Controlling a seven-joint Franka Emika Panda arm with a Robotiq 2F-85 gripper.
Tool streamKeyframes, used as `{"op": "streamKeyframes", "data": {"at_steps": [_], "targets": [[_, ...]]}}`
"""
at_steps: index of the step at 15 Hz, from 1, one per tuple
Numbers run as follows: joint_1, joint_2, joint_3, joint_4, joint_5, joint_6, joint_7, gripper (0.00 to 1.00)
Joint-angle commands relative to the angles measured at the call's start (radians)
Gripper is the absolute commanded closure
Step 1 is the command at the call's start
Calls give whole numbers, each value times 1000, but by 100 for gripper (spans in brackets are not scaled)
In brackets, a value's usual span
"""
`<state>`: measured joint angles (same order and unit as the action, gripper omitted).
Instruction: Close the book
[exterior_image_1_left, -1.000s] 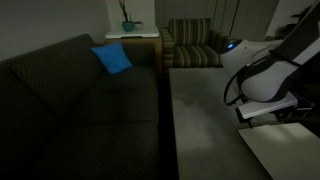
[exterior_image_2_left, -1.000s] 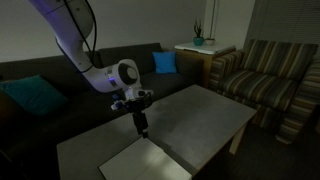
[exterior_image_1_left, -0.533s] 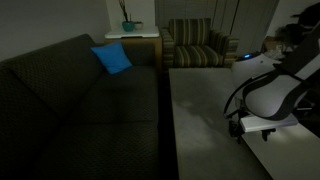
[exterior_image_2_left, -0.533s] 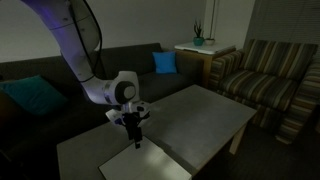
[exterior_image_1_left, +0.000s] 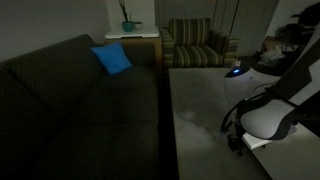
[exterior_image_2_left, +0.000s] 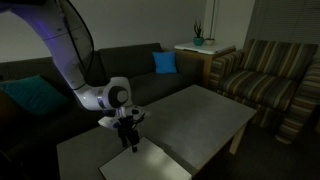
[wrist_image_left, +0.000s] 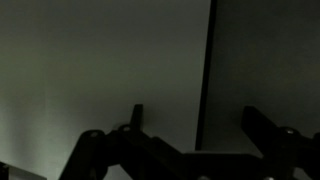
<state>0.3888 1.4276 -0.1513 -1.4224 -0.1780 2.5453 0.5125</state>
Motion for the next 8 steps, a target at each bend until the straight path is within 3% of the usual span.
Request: {"op": "streamKeyframes", "data": {"at_steps": [1,5,8], "targets": [[129,1,-94,34,-44,-72,29,0],[226,3,-179,62,-122,-125,77,0],[225,19,-188,86,-145,-141,85,0]]}}
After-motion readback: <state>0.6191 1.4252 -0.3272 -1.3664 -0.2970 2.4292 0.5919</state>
